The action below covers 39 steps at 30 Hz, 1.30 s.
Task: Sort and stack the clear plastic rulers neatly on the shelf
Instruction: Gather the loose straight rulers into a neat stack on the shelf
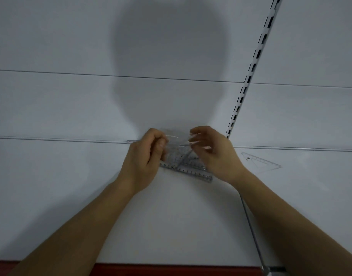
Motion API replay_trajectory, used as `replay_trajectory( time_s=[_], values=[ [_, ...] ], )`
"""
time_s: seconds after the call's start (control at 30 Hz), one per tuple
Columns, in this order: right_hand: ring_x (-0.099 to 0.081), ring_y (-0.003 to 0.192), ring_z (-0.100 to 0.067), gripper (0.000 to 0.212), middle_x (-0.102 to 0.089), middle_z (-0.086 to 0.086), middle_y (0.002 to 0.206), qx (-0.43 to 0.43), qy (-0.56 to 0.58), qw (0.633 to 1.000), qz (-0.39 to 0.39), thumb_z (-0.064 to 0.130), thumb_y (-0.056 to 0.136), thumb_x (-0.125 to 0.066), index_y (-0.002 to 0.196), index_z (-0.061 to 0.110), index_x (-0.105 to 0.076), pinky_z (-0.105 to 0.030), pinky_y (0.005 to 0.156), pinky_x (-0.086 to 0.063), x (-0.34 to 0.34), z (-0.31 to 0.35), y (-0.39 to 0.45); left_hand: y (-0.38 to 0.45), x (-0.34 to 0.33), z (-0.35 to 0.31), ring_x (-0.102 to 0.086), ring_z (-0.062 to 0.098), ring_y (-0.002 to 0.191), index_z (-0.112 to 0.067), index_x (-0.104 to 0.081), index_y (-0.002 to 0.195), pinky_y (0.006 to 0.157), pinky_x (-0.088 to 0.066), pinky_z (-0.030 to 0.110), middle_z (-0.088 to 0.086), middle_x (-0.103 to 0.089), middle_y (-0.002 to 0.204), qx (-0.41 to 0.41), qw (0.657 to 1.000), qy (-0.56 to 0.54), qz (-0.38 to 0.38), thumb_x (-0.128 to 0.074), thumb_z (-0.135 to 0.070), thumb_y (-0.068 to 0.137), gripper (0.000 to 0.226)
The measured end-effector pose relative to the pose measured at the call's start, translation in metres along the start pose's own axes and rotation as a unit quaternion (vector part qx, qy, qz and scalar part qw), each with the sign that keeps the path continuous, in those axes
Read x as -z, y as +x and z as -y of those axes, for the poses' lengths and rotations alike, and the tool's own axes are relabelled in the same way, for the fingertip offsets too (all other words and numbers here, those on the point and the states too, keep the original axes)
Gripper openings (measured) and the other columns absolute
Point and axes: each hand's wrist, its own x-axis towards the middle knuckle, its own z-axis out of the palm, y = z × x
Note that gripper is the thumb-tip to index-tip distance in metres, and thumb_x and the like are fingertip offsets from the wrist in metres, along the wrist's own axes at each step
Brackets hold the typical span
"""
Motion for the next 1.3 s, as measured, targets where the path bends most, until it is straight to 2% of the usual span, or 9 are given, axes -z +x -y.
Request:
replay_trajectory(
  time_s=[0.13, 0.3, 0.43, 0.5, 0.73, 0.87, 1.07, 1.2, 1.3],
  values=[
    [-0.056, 0.126, -0.02, 0.054, -0.064, 0.004, 0.135, 0.115, -0.276, 0.947, 0.116, 0.037, 0.079, -0.056, 0.131, 0.026, -0.066, -0.041, 0.106, -0.046, -0.011, -0.009, -0.005, 0.002, 0.001, 0.004, -0.051, 0.008, 0.054, -0.016, -0.05, 0.101, 0.052, -0.037, 0.016, -0.017, -0.053, 0.064, 0.028, 0.998, -0.018, -0.047, -0.034, -0.025, 0.106, 0.019],
    [-0.064, 0.1, -0.022, 0.022, -0.074, 0.01, 0.106, 0.186, -0.3, 0.933, 0.071, 0.026, 0.083, -0.071, 0.104, 0.026, -0.078, -0.045, 0.085, -0.052, -0.01, -0.017, 0.0, 0.002, 0.003, 0.009, -0.043, 0.008, 0.054, -0.025, -0.05, 0.105, 0.05, -0.039, 0.032, -0.01, -0.044, 0.06, 0.017, 0.998, -0.025, -0.058, -0.031, -0.034, 0.105, 0.021],
    [-0.064, 0.093, -0.025, 0.042, -0.069, 0.003, 0.103, 0.188, -0.317, 0.926, 0.08, 0.021, 0.074, -0.065, 0.115, 0.024, -0.073, -0.044, 0.082, -0.052, -0.01, -0.015, -0.004, 0.002, 0.006, 0.011, -0.051, 0.006, 0.056, -0.024, -0.051, 0.108, 0.057, -0.041, 0.015, -0.011, -0.048, 0.06, 0.017, 0.996, -0.012, -0.082, -0.032, -0.029, 0.106, 0.019],
    [-0.063, 0.088, -0.025, 0.033, -0.067, 0.001, 0.097, 0.203, -0.309, 0.926, 0.075, 0.018, 0.081, -0.064, 0.112, 0.02, -0.074, -0.045, 0.078, -0.052, -0.013, -0.017, -0.005, 0.001, 0.006, 0.011, -0.053, 0.005, 0.056, -0.021, -0.052, 0.109, 0.061, -0.042, 0.011, -0.012, -0.049, 0.06, 0.02, 0.996, -0.009, -0.084, -0.033, -0.027, 0.106, 0.02],
    [-0.064, 0.082, -0.025, 0.019, -0.068, -0.007, 0.093, 0.23, -0.263, 0.935, -0.062, 0.014, 0.097, -0.059, 0.1, 0.007, -0.075, -0.042, 0.072, -0.054, -0.007, -0.008, -0.005, -0.002, 0.009, 0.003, -0.051, 0.009, 0.057, -0.016, -0.05, 0.112, 0.056, -0.039, 0.016, -0.003, -0.048, 0.063, -0.002, 0.994, 0.006, -0.113, -0.032, -0.021, 0.107, 0.019],
    [-0.06, 0.076, -0.01, 0.014, -0.07, -0.002, 0.088, 0.112, -0.161, 0.965, -0.174, 0.014, 0.1, -0.06, 0.098, 0.01, -0.073, -0.024, 0.071, -0.049, 0.014, 0.012, -0.002, -0.007, 0.01, -0.007, -0.046, 0.015, 0.056, -0.016, -0.048, 0.117, 0.06, -0.039, 0.013, 0.003, -0.049, 0.066, -0.019, 0.993, 0.002, -0.115, -0.031, -0.019, 0.105, 0.021],
    [-0.039, 0.047, -0.009, 0.023, -0.051, 0.004, 0.057, -0.129, 0.148, 0.97, -0.144, 0.021, 0.105, -0.054, 0.086, 0.009, -0.06, -0.021, 0.045, -0.033, 0.079, 0.012, -0.035, -0.005, -0.001, -0.04, -0.059, 0.004, 0.087, -0.023, -0.059, 0.123, 0.076, -0.045, 0.018, -0.006, -0.058, 0.093, -0.138, 0.986, 0.095, 0.001, -0.036, -0.017, 0.103, 0.031],
    [-0.035, 0.047, -0.011, 0.039, -0.048, 0.002, 0.054, -0.174, 0.113, 0.96, -0.19, 0.031, 0.102, -0.058, 0.089, -0.007, -0.058, -0.022, 0.045, -0.031, 0.14, -0.014, -0.073, 0.006, -0.041, -0.077, -0.057, 0.019, 0.083, -0.012, -0.065, 0.128, 0.071, -0.046, 0.026, 0.003, -0.054, 0.105, -0.244, 0.957, 0.114, 0.11, -0.04, -0.015, 0.103, 0.036],
    [-0.034, 0.044, -0.012, 0.044, -0.048, 0.005, 0.054, -0.195, 0.1, 0.945, -0.243, 0.037, 0.099, -0.062, 0.08, -0.003, -0.056, -0.025, 0.046, -0.031, 0.19, -0.036, -0.099, 0.017, -0.086, -0.104, -0.056, 0.021, 0.08, -0.012, -0.06, 0.136, 0.066, -0.049, 0.033, 0.007, -0.051, 0.11, -0.299, 0.935, 0.125, 0.146, -0.041, -0.015, 0.104, 0.037]
  ],
)
